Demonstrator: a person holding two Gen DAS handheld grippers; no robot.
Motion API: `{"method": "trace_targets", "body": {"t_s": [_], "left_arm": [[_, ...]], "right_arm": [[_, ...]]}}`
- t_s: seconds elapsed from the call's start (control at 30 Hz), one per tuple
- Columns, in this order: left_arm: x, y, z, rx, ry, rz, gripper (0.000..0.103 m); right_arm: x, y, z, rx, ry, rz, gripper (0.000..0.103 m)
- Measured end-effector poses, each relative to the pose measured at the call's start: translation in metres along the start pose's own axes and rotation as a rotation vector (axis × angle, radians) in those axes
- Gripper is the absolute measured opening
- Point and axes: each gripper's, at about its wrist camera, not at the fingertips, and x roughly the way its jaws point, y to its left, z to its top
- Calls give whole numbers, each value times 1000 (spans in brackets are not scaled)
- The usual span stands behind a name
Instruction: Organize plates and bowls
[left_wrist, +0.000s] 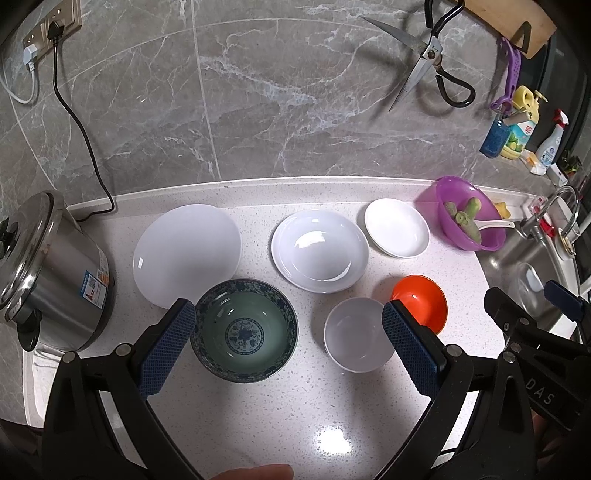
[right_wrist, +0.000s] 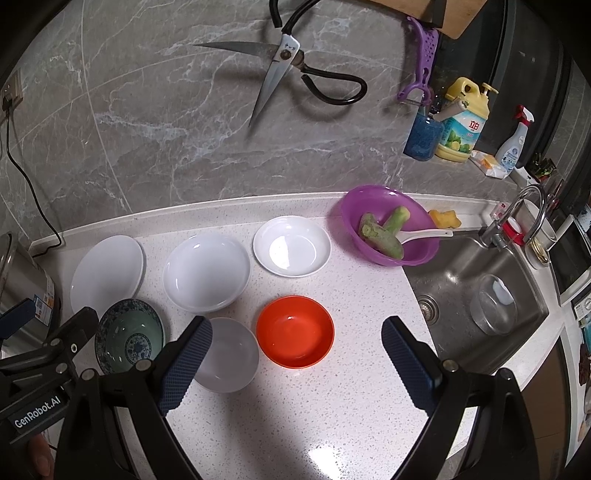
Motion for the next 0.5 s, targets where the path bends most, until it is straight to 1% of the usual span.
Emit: {"method": "trace_targets", "body": {"t_s": [0.5], "left_arm": [[2,-1,0,-1,4,0,102]], "right_arm": [[1,1,1,-5,6,0,95]]}}
